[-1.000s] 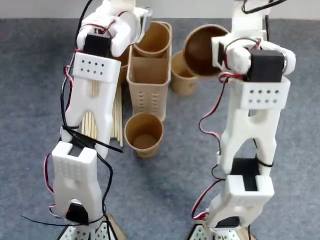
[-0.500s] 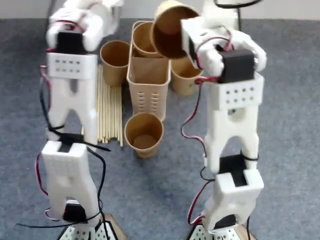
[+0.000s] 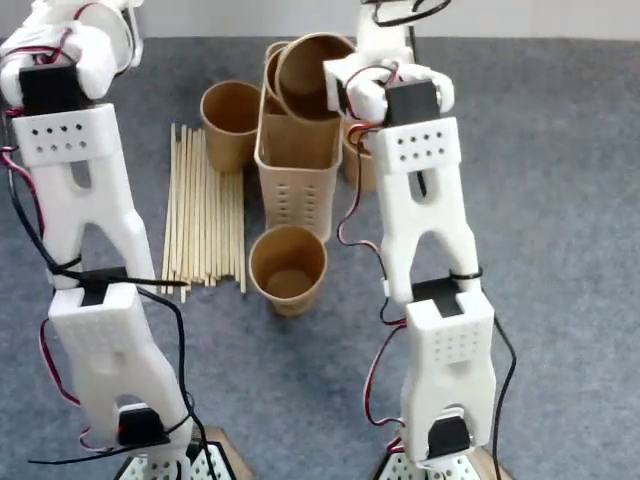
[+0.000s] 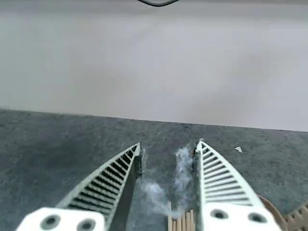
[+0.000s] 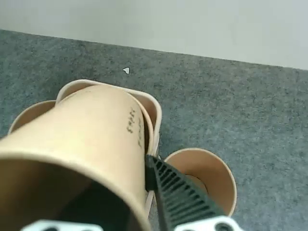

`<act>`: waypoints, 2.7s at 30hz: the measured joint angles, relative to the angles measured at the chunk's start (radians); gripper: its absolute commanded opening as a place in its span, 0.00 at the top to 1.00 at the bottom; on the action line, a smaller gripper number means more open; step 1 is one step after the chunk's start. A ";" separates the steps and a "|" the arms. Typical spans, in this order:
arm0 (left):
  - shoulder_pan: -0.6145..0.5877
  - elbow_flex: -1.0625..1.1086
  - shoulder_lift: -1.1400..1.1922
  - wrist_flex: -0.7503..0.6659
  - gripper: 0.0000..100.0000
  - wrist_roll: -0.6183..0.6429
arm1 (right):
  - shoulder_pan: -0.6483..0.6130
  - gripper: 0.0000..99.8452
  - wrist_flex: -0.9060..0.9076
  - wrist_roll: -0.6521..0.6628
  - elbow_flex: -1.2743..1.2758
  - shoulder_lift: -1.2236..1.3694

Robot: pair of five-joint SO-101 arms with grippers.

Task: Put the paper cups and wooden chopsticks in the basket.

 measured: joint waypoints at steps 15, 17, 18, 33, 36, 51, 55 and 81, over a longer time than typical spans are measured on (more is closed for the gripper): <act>0.000 0.015 0.138 0.000 0.80 0.000 | -0.035 0.76 -0.005 0.000 -0.193 0.002; 0.000 0.015 0.147 0.000 0.80 0.000 | -0.046 0.76 -0.005 0.000 -0.249 0.002; 0.002 0.015 0.152 0.000 0.80 0.000 | -0.051 0.76 -0.005 0.000 -0.269 0.002; 0.071 0.023 0.195 -0.058 0.80 0.000 | 0.140 0.76 0.313 0.000 -0.367 0.000; 0.094 0.025 0.264 -0.097 0.80 0.000 | 0.216 0.76 0.358 0.000 -0.368 0.035; 0.157 0.025 0.443 -0.164 0.80 0.003 | 0.221 0.76 0.272 0.034 -0.367 0.334; 0.157 0.026 0.488 -0.158 0.80 0.005 | 0.222 0.76 0.264 0.035 -0.367 0.334; 0.157 -0.302 0.519 0.058 1.00 -0.020 | 0.172 0.76 0.264 0.037 -0.385 0.344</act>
